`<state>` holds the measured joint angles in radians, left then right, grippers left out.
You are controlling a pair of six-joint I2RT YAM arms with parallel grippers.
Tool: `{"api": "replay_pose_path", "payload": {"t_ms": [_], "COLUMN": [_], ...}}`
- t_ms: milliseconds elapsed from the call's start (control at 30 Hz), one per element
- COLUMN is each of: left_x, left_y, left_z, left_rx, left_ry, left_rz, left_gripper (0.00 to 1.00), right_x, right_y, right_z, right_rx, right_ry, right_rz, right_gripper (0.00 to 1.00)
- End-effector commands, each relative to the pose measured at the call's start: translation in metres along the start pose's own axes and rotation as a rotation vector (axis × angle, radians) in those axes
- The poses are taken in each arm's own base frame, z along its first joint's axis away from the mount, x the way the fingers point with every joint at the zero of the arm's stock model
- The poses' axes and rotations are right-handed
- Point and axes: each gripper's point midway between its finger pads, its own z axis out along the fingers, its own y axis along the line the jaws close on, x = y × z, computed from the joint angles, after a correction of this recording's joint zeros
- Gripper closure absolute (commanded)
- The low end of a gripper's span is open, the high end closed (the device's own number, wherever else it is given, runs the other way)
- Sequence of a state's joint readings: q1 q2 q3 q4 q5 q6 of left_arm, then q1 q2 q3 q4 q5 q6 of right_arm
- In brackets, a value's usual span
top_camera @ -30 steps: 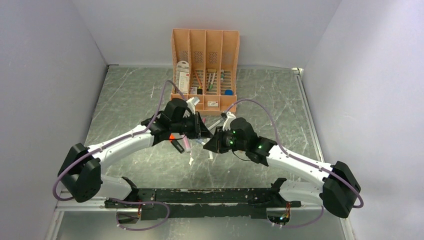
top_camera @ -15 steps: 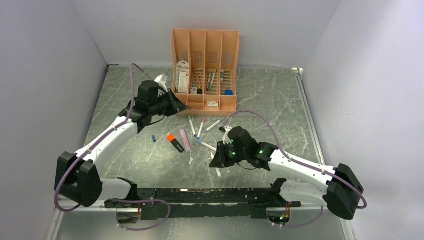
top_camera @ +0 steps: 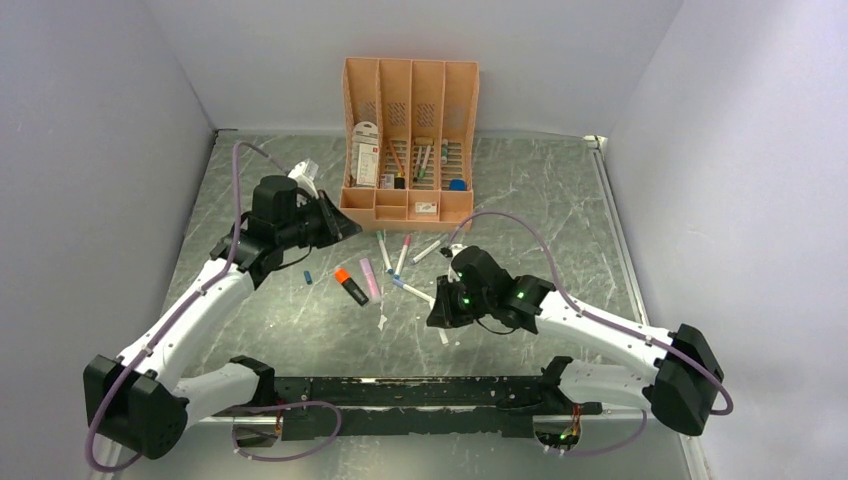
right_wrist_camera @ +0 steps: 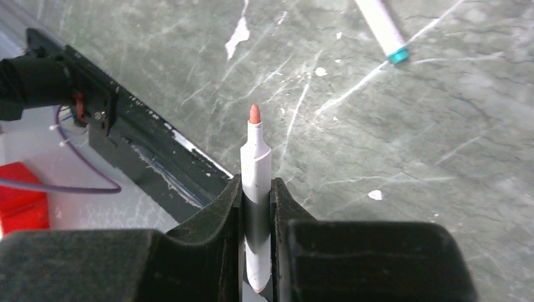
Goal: Open the pen caps
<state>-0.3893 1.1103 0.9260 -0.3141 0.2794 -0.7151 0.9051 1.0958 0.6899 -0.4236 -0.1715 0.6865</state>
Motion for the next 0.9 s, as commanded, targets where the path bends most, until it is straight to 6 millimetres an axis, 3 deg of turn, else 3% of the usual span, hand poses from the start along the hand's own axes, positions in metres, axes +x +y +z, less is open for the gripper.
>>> {"api": "replay_pose_path", "payload": {"t_ms": [0,267,400,533,867], "left_x": [0.016,0.036,0.041,0.043,0.049], "left_y": [0.017,0.027,0.027,0.026,0.029], "left_z": [-0.01,-0.014,-0.014,-0.013,-0.009], "left_rx": [-0.059,-0.063,-0.052,-0.045,-0.041], "left_ry": [0.032,0.074,0.079,0.09,0.112], "left_rz": [-0.009,-0.035,-0.047,-0.047,-0.054], "left_gripper": [0.91,0.9,0.9,0.9,0.9], "right_x": [-0.011,-0.031,-0.037,-0.043,-0.063], "right_y": [-0.022,-0.086,-0.111,-0.134,-0.168], "right_z": [-0.003,-0.012,-0.01,-0.009,-0.011], "right_rx": [0.152,0.539,0.651,0.707,0.748], "right_ry": [-0.029,-0.093,-0.093,-0.089,-0.102], "right_rz": [-0.022,-0.015,0.0,0.039,0.062], "right_gripper": [1.0,1.0,1.0,1.0,1.0]}}
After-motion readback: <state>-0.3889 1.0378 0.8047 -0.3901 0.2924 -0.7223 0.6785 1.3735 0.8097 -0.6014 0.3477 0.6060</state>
